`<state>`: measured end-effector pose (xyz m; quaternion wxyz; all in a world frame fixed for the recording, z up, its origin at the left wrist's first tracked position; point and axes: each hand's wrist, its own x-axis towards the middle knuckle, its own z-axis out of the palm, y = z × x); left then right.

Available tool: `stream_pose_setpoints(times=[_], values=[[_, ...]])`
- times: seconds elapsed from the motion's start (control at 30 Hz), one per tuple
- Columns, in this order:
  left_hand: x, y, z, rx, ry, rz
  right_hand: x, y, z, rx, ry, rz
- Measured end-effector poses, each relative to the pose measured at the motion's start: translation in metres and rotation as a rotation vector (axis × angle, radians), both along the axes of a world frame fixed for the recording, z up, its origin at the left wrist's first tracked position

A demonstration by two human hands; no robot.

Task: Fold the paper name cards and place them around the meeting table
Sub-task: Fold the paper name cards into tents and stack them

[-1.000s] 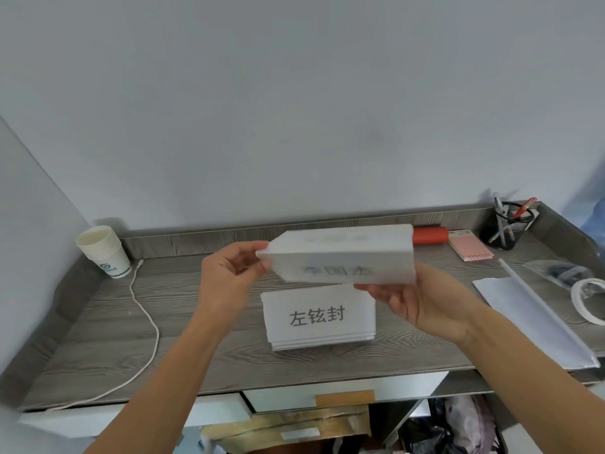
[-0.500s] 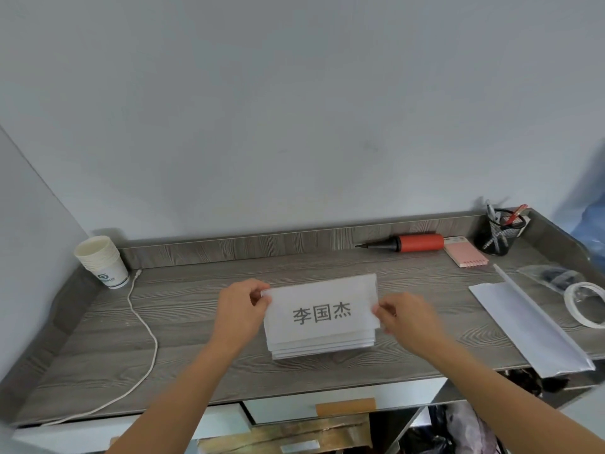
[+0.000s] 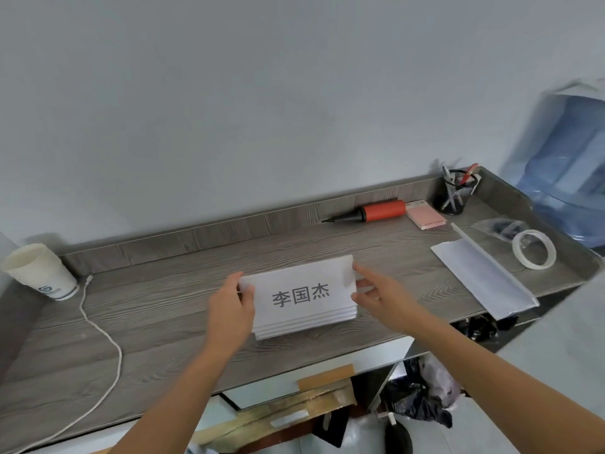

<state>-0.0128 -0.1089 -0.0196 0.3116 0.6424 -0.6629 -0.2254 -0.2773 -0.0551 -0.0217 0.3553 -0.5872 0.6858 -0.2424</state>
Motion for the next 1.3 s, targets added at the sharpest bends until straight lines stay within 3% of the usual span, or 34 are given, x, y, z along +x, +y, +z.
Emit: stream_pose_setpoints(times=[0.3,0.47,0.53,0.63,0.77,0.9,1.0,1.13,1.3], values=[[-0.054,-0.007,0.0,0.036,0.052,-0.092,-0.054,0.012,0.002,0.038,-0.046,-0.069],[-0.071,0.002,-0.002,0.018,0.016,-0.136,-0.128,0.015,0.003,-0.233,0.495,-0.432],[-0.073,0.004,-0.004,0.014,0.023,-0.141,-0.165,0.02,0.001,-0.094,0.682,-0.51],[-0.073,0.004,-0.008,0.024,0.005,-0.133,-0.2,0.03,-0.009,0.222,0.719,-0.534],[-0.074,0.004,-0.006,0.025,-0.03,-0.108,-0.218,0.032,-0.015,0.221,0.76,-0.554],[-0.078,0.003,0.013,-0.093,-0.053,-0.081,-0.222,0.018,0.015,-0.046,0.494,-0.545],[-0.086,0.002,0.037,-0.229,0.001,-0.159,-0.201,0.013,0.066,-0.189,0.048,-0.424],[-0.1,0.007,0.074,-0.159,0.219,-0.266,-0.16,0.014,0.114,-0.103,-0.458,-0.096],[-0.101,0.008,0.094,0.021,0.45,-0.393,-0.115,0.01,0.11,0.073,-0.793,0.105]])
